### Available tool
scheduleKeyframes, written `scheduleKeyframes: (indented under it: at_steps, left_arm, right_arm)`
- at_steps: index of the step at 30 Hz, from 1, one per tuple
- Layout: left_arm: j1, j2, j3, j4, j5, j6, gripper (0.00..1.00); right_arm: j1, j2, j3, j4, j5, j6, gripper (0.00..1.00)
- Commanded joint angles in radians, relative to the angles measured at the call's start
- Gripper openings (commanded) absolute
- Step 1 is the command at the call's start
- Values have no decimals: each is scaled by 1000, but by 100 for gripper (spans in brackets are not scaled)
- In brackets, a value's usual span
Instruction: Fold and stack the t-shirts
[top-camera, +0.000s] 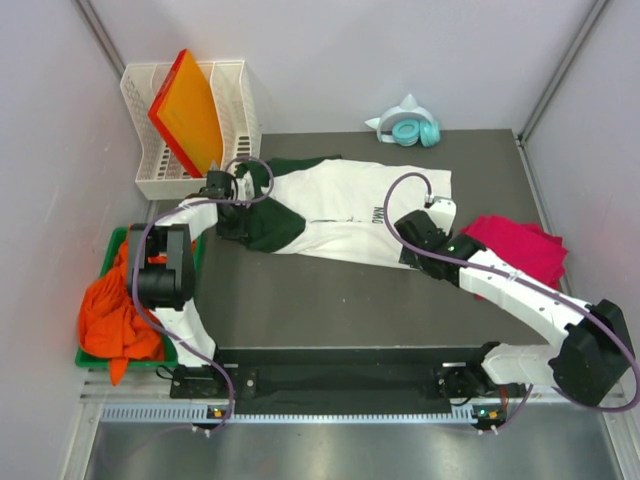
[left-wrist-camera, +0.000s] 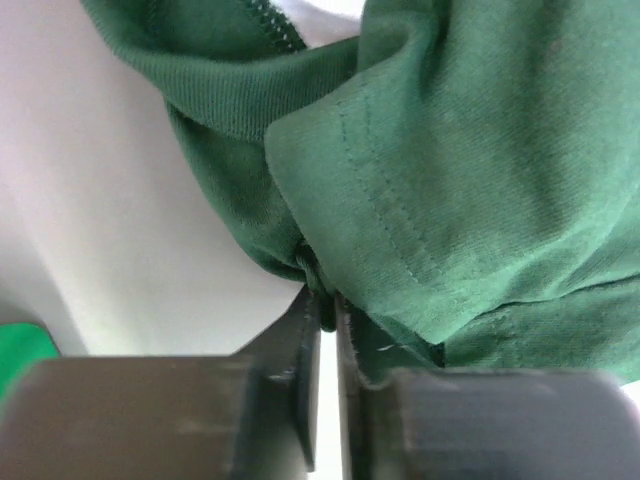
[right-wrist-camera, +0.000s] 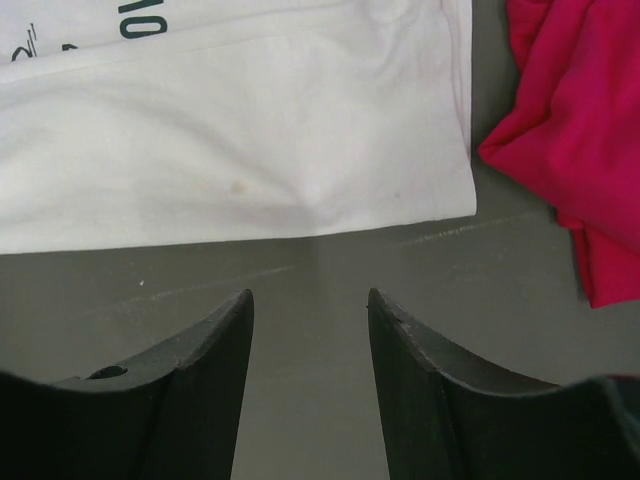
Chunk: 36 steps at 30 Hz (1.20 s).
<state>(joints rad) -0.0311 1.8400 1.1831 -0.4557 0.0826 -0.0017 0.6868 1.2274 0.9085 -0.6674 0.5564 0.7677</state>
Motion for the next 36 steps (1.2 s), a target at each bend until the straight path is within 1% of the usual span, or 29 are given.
scheduleKeyframes:
  at_steps: [1, 4, 7, 10, 14, 19, 23, 30, 36]
  left_arm:
    - [16, 21, -5, 3, -41, 23, 0]
    - [16, -2, -22, -17, -24, 29, 0]
    - [16, -28, -31, -40, -3, 39, 0]
    - [14, -61, -39, -63, 11, 49, 0]
    - [14, -100, -43, -89, 22, 66, 0]
    - [14, -139, -46, -113, 39, 78, 0]
    - [14, -171, -56, -132, 43, 94, 0]
    - [14, -193, -74, -147, 52, 108, 0]
    - [14, -173, -76, -161, 66, 108, 0]
  right_arm:
    - [16, 17, 3, 23, 37, 25, 50]
    - [17, 44, -23, 51, 42, 48, 51]
    - [16, 102, -65, 92, -1, 99, 55]
    - [13, 162, -95, 136, -10, 140, 58]
    - [-26, 269, -68, 169, -19, 150, 58]
    - [-52, 349, -14, 192, -12, 136, 58]
    - [-67, 369, -13, 206, -7, 146, 57]
    - [-87, 343, -33, 223, 2, 160, 58]
    - [-115, 406, -10, 209, 4, 147, 57]
